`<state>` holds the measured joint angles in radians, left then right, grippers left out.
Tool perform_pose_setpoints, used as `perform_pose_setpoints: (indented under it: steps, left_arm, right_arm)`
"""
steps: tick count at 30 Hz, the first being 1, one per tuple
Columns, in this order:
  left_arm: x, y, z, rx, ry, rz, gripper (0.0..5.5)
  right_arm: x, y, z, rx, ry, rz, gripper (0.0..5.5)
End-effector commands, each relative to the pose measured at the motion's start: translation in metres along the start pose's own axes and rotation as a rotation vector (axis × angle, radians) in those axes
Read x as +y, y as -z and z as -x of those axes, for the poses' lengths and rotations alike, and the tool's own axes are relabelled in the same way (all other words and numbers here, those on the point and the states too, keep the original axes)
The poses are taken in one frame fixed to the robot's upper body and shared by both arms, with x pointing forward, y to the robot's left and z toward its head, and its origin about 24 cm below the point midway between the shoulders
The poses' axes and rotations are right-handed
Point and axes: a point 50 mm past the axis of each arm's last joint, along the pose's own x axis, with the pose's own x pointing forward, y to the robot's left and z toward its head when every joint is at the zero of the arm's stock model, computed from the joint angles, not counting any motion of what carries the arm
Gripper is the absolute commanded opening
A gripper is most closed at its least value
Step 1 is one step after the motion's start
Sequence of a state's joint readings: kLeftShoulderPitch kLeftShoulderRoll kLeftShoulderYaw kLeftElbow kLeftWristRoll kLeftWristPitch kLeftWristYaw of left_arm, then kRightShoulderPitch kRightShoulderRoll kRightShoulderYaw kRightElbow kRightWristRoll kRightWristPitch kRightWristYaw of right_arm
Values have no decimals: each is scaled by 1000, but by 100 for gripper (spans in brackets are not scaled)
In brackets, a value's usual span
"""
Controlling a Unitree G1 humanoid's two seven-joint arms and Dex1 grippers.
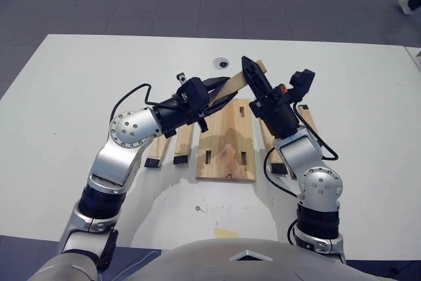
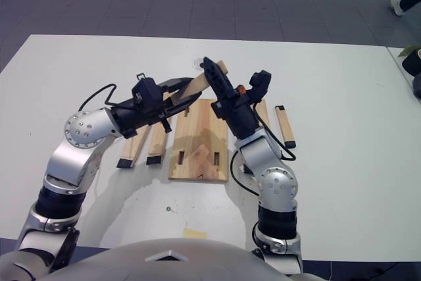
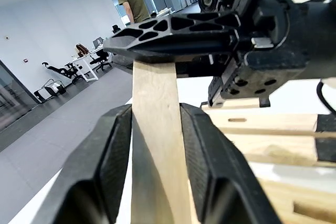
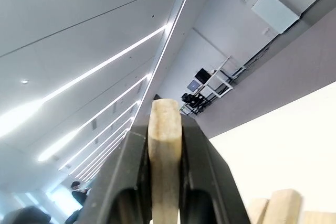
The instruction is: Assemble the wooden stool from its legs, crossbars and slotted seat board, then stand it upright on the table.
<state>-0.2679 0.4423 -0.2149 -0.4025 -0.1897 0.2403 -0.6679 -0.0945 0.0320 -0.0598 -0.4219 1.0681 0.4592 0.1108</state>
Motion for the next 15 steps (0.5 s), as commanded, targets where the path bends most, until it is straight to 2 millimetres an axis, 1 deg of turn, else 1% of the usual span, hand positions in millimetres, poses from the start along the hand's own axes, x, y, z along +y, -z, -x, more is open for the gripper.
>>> perform_pose_setpoints:
  steps: [1, 3, 4, 6, 8, 9, 11, 15]
  left_arm:
    - [20, -6, 11, -45, -117, 96, 247]
    - [37, -11, 19, -99, -216, 188, 283]
    - [45, -12, 23, -108, -280, 213, 291]
    - [60, -4, 30, -67, -441, 238, 327]
    - [65, 7, 36, -2, -547, 234, 367]
    - [64, 10, 35, 11, -567, 235, 387]
    - [60, 11, 33, 15, -573, 243, 420]
    - [56, 15, 29, 34, -558, 231, 487]
  right_arm:
    - [-29, -25, 22, -115, 206, 137, 41]
    - [-43, -37, 45, -163, 310, 173, 41]
    - [-48, -41, 57, -182, 361, 178, 41]
    - [-58, -43, 78, -171, 453, 221, 41]
    - [-67, -41, 91, -140, 520, 269, 41]
    - [-70, -39, 93, -130, 538, 290, 41]
    - [-73, -36, 89, -126, 549, 314, 41]
    - [-70, -30, 73, -123, 510, 344, 41]
